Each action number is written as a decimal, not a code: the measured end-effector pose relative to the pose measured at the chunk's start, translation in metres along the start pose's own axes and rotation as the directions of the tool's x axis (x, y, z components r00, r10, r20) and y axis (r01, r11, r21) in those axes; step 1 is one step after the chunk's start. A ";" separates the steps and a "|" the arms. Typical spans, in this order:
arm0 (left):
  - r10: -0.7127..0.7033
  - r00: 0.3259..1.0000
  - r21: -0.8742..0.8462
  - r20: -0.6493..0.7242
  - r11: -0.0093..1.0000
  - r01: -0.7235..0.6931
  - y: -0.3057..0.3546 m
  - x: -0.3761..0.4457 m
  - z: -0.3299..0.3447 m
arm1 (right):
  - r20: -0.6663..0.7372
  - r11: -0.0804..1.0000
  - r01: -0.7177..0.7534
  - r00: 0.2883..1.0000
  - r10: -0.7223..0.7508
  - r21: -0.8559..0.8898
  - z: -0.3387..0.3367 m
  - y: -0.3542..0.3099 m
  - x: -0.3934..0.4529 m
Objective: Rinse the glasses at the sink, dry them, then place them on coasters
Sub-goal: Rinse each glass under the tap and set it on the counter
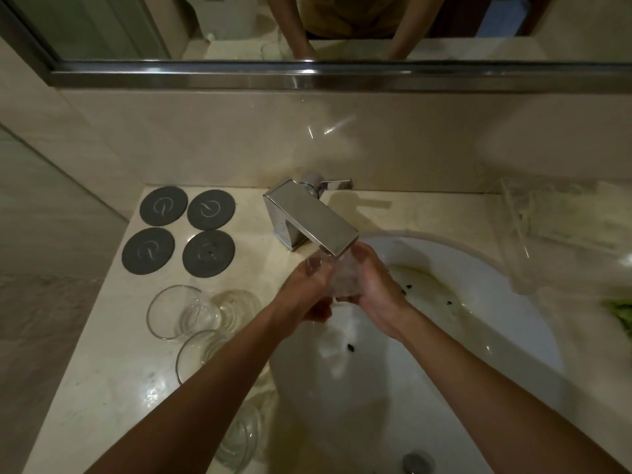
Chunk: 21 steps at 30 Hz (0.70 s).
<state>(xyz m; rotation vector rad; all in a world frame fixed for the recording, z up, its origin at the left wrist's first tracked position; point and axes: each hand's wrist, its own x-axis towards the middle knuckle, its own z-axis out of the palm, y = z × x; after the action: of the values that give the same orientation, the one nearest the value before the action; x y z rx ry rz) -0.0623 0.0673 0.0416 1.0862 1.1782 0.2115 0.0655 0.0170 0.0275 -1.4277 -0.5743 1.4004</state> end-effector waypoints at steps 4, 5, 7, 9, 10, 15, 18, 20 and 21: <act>0.268 0.963 0.118 -0.039 0.958 -0.262 -0.007 0.004 0.000 | 0.055 0.984 -0.159 0.986 0.155 0.076 -0.004 -0.001 0.000; 0.327 0.945 0.086 -0.021 0.942 -0.324 -0.009 0.006 -0.001 | 0.060 0.974 -0.191 0.981 0.185 0.118 -0.005 -0.003 -0.001; 0.377 0.926 0.045 0.003 0.925 -0.377 -0.008 0.008 -0.002 | 0.078 0.965 -0.201 0.979 0.191 0.165 -0.006 -0.006 -0.003; 0.362 0.932 0.024 -0.007 0.932 -0.362 -0.003 0.008 0.001 | 0.114 0.966 -0.168 0.982 0.148 0.197 -0.007 -0.008 -0.006; 0.342 0.940 0.025 -0.010 0.939 -0.342 0.000 0.007 0.003 | 0.119 0.970 -0.138 0.986 0.116 0.200 -0.006 -0.008 -0.007; 0.127 0.991 0.005 0.039 0.992 -0.127 0.013 0.000 0.003 | -0.005 1.000 0.021 1.000 -0.021 0.023 -0.004 -0.008 -0.010; 0.084 0.994 0.022 0.066 0.996 -0.085 0.016 -0.003 0.001 | -0.034 0.993 0.033 0.999 -0.037 -0.117 -0.004 -0.008 -0.011; 0.097 0.989 0.048 0.108 0.994 -0.102 0.014 -0.003 -0.001 | -0.055 0.986 0.010 0.998 -0.020 -0.169 -0.004 -0.008 -0.011; 0.109 0.988 0.083 0.105 0.990 -0.118 0.011 0.000 -0.003 | -0.054 0.990 -0.025 0.998 0.018 -0.142 -0.003 -0.008 -0.009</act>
<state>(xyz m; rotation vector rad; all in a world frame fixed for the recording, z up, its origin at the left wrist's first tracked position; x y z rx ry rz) -0.0605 0.0742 0.0502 1.2302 1.0446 0.1922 0.0690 0.0107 0.0380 -1.5835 -0.6375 1.3568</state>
